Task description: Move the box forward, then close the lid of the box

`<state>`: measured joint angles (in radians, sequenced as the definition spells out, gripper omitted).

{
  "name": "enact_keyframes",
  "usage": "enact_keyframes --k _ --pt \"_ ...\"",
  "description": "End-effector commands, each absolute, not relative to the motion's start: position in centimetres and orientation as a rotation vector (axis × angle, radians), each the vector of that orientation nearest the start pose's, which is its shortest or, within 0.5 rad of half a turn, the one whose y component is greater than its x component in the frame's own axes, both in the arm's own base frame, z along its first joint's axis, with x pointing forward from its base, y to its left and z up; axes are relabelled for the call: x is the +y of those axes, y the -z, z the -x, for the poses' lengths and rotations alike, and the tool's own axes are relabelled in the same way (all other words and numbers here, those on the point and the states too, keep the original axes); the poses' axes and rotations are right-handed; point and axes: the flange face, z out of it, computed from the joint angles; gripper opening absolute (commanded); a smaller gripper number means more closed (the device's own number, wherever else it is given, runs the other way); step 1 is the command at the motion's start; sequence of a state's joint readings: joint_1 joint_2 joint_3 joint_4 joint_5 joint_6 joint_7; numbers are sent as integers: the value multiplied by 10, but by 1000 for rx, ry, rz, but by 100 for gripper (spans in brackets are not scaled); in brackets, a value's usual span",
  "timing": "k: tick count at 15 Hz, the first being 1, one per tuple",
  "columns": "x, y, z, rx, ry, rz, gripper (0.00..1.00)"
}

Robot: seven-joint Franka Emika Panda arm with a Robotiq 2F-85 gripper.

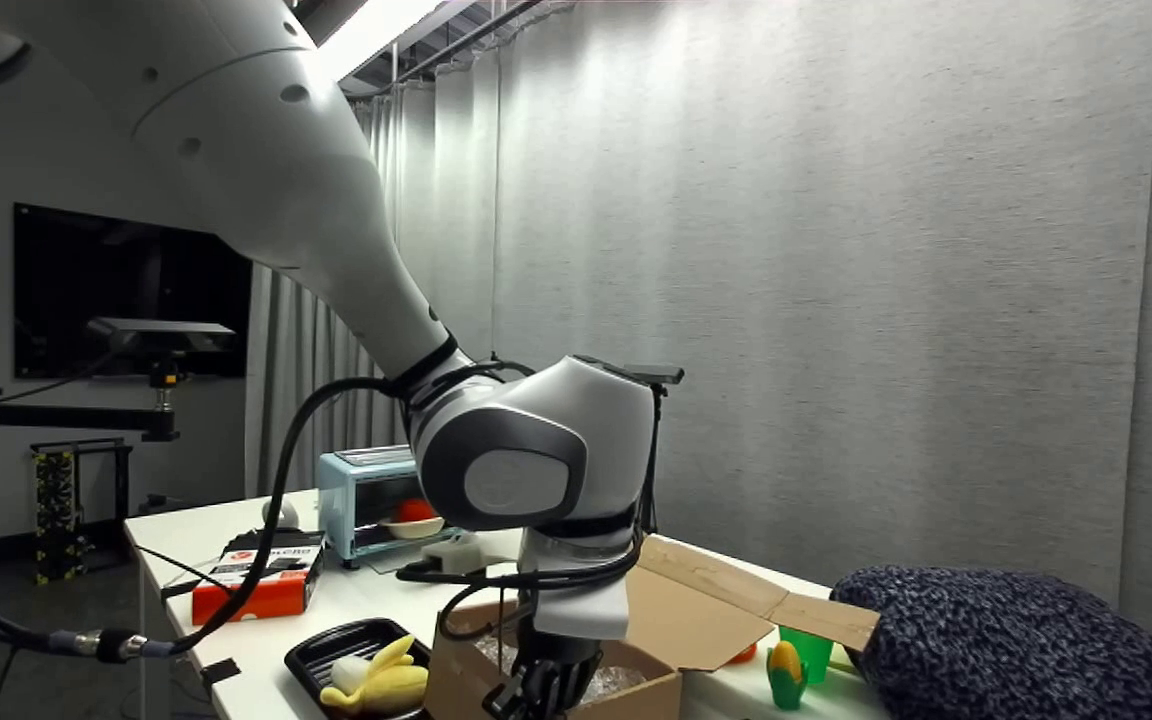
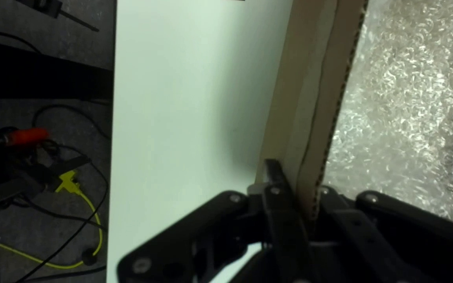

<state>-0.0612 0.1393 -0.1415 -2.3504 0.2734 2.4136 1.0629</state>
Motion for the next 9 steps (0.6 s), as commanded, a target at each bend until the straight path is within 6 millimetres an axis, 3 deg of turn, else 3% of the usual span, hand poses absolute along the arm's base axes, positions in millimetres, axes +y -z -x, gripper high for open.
enact_keyframes --k 1,9 --pt "-106 -279 -484 1999 -218 2305 2" --pt "-105 -280 -465 1966 -260 2421 2"
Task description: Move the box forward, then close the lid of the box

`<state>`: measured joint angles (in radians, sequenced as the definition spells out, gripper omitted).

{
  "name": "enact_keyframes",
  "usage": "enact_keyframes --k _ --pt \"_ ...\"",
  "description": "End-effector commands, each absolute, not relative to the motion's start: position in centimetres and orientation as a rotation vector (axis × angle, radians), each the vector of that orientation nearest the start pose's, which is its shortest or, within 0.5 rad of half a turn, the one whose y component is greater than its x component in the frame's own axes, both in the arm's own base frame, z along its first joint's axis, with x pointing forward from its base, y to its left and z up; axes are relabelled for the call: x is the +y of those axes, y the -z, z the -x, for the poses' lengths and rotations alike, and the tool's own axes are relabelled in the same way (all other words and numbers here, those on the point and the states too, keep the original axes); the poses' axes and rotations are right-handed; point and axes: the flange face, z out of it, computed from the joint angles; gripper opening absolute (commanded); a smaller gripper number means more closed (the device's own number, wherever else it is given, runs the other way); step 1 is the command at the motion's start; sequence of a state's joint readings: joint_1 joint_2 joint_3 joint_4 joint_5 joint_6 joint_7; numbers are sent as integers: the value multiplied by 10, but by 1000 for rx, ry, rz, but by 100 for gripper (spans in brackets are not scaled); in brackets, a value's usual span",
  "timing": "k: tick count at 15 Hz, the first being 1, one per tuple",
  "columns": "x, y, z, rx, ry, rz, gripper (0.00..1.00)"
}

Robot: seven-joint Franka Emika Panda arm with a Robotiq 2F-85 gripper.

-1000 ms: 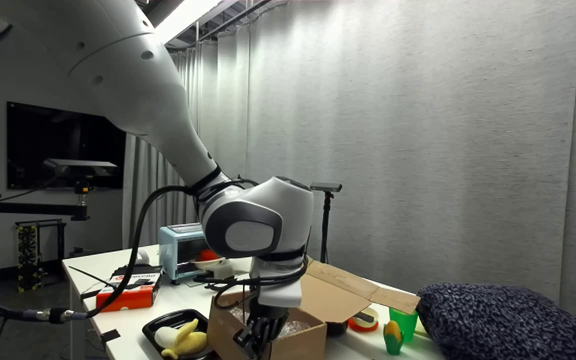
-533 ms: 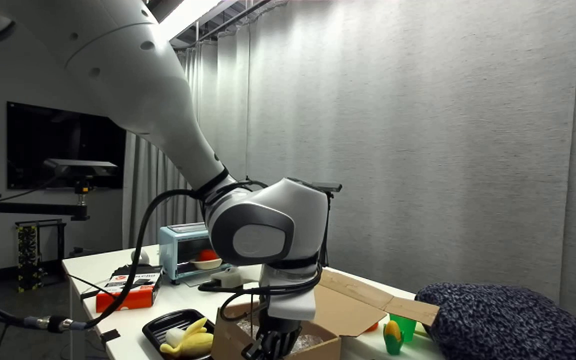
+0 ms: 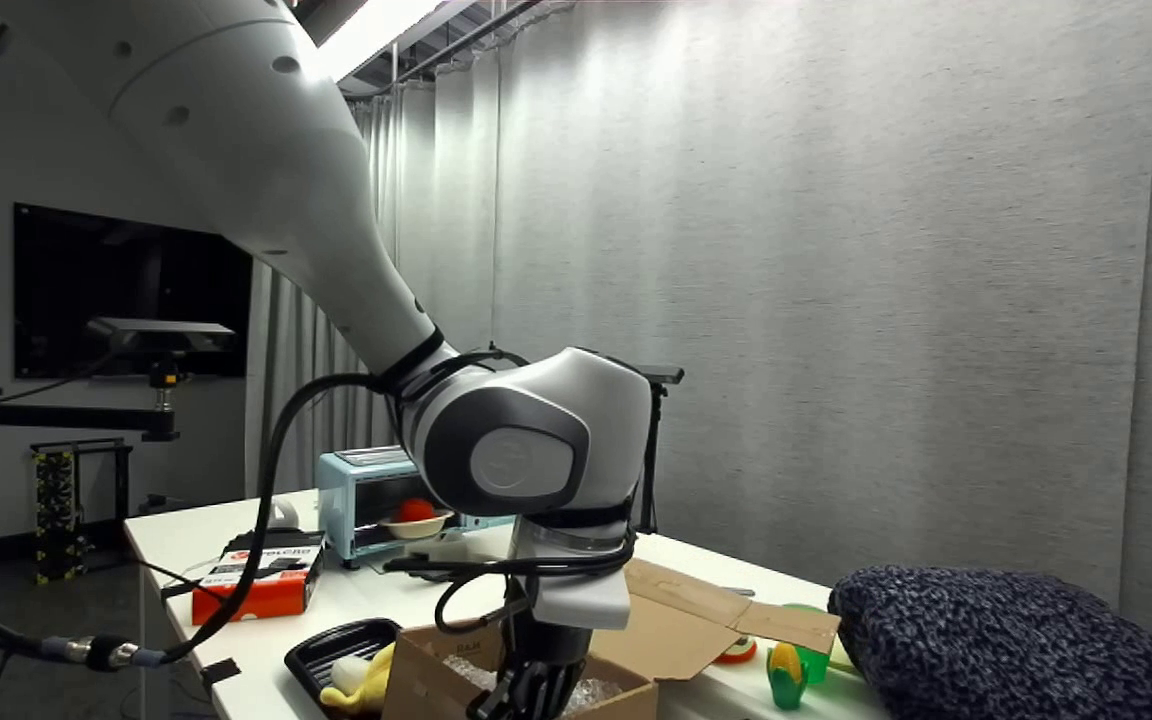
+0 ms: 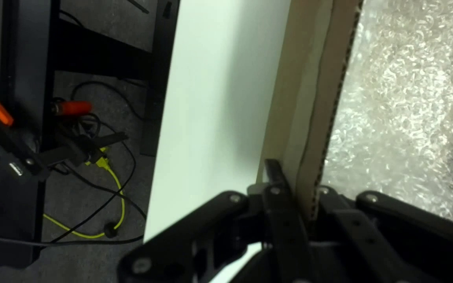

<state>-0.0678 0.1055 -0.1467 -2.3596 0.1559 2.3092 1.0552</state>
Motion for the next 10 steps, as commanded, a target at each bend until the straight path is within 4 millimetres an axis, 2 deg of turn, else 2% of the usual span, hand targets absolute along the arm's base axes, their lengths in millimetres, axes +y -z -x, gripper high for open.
enact_keyframes --k 1,6,10 --pt "-103 -277 -464 1969 -244 2412 2" --pt "-98 -249 -450 2021 -216 2384 2" --pt "-98 -243 -448 2027 -161 2380 2"
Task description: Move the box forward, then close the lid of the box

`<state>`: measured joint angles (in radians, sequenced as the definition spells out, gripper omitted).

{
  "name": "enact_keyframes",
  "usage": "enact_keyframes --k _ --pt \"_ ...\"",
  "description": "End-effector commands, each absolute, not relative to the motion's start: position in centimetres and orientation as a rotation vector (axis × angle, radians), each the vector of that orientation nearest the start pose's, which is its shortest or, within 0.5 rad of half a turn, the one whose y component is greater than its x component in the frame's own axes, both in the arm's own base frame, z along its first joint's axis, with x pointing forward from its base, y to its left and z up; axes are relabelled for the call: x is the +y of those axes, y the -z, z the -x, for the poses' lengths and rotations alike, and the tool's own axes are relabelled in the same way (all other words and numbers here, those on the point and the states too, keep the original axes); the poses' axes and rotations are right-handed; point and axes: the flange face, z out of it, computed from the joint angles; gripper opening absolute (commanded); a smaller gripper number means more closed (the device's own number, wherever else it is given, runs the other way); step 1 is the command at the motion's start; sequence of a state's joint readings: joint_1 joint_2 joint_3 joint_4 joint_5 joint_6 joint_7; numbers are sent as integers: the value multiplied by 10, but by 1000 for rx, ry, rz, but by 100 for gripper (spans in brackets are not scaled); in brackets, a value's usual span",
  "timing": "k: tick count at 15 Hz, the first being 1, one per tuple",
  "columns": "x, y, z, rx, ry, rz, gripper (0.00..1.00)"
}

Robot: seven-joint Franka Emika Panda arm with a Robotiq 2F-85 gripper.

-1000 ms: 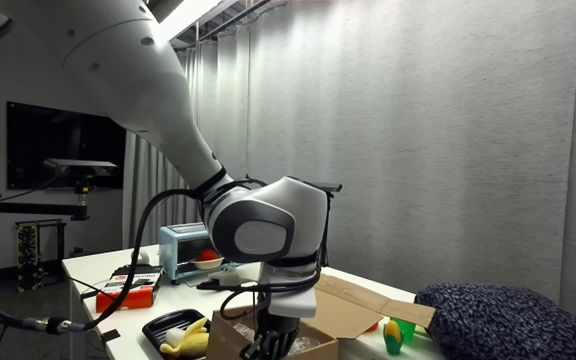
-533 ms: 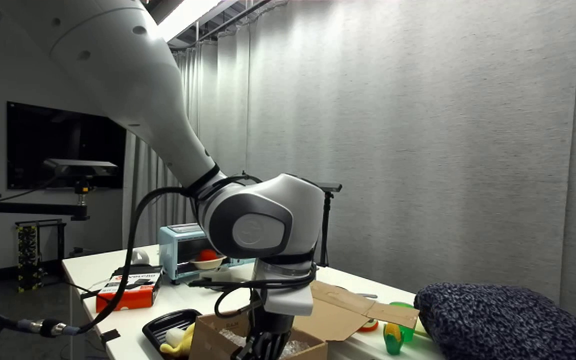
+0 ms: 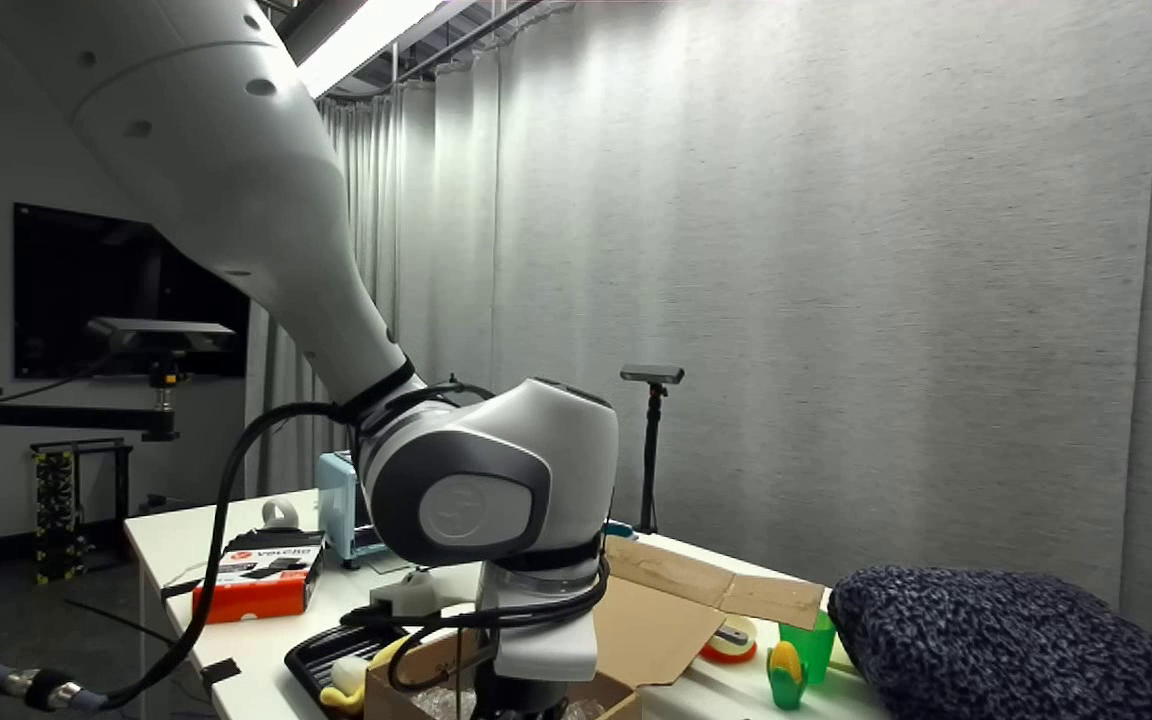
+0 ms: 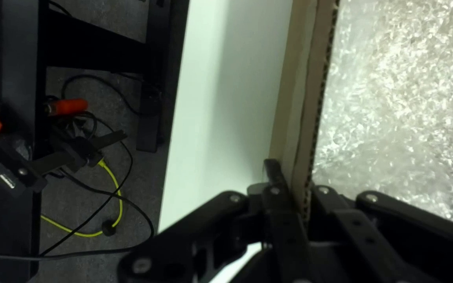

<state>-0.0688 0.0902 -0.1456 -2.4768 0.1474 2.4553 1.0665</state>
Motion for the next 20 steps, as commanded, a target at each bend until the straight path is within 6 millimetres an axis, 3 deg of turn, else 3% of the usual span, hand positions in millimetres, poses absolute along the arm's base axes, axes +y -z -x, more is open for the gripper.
enact_keyframes --k 1,9,19,20 --pt "-98 -243 -448 2040 -148 2375 2" --pt "-72 -256 -448 2216 -194 2166 2" --pt "-65 -256 -440 2201 -200 2188 2" --pt "-66 -258 -442 2198 -196 2187 35"
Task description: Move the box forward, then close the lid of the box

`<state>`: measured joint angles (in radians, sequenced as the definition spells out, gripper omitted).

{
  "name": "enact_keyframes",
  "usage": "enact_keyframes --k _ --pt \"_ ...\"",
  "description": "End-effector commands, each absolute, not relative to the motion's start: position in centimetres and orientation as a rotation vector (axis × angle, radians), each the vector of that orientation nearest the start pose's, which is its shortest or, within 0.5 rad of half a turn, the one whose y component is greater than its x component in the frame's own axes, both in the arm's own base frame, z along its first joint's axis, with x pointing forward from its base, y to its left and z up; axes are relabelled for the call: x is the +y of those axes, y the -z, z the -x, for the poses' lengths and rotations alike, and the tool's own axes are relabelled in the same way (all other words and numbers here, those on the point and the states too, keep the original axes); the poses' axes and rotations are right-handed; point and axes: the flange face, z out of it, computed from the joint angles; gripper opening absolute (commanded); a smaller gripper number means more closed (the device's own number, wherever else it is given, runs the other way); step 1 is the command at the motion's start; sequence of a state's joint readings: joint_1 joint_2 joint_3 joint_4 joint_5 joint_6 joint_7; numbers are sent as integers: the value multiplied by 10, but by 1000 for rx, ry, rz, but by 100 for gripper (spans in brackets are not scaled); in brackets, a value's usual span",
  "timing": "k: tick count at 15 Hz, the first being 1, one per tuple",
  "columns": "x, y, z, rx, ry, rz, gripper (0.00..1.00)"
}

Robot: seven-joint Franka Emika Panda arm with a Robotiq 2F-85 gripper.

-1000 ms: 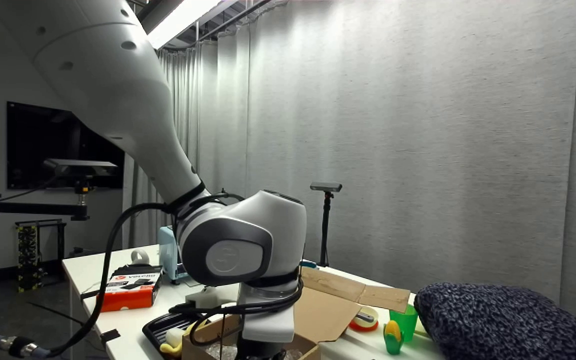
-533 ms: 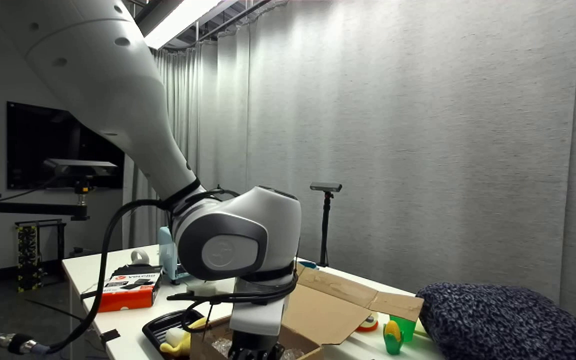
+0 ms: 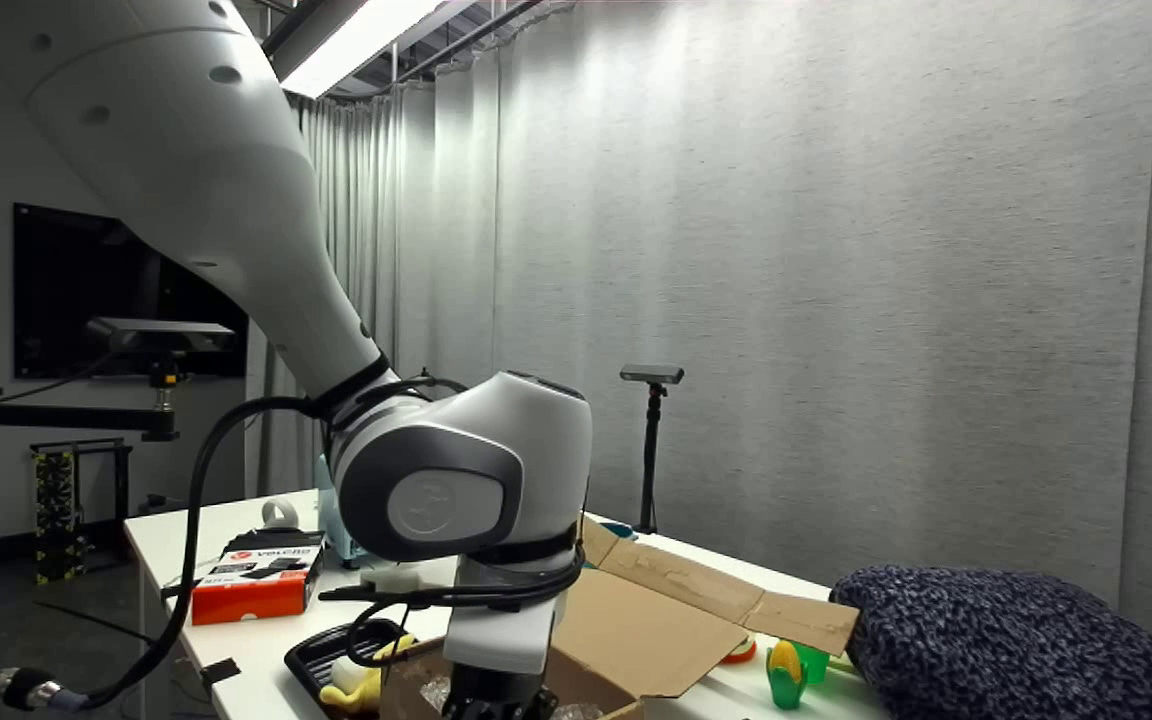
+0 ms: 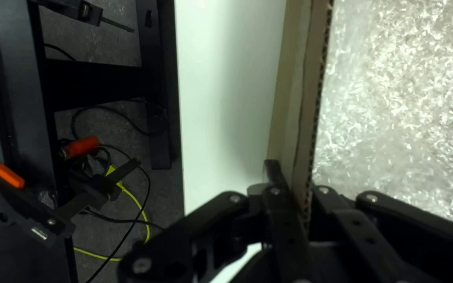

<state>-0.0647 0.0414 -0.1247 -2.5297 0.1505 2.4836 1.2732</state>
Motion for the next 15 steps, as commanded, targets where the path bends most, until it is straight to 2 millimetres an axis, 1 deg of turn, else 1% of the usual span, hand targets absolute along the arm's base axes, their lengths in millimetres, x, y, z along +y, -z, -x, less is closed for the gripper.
enact_keyframes --k 1,3,4,6,7,9,10,11,13,15 --pt "-66 -260 -444 2193 -188 2193 36" --pt "-59 -266 -448 2154 -182 2238 50" --pt "-53 -270 -451 2117 -198 2268 58" --pt "-46 -280 -458 2068 -200 2323 72" --pt "-43 -287 -462 2045 -191 2355 81" --pt "-45 -303 -472 2029 -119 2410 95" --pt "-47 -314 -479 2011 -72 2436 99" --pt "-51 -324 -487 1994 -4 2458 100" --pt "-55 -348 -506 1937 120 2499 100" --pt "-54 -378 -527 1864 268 2551 100"
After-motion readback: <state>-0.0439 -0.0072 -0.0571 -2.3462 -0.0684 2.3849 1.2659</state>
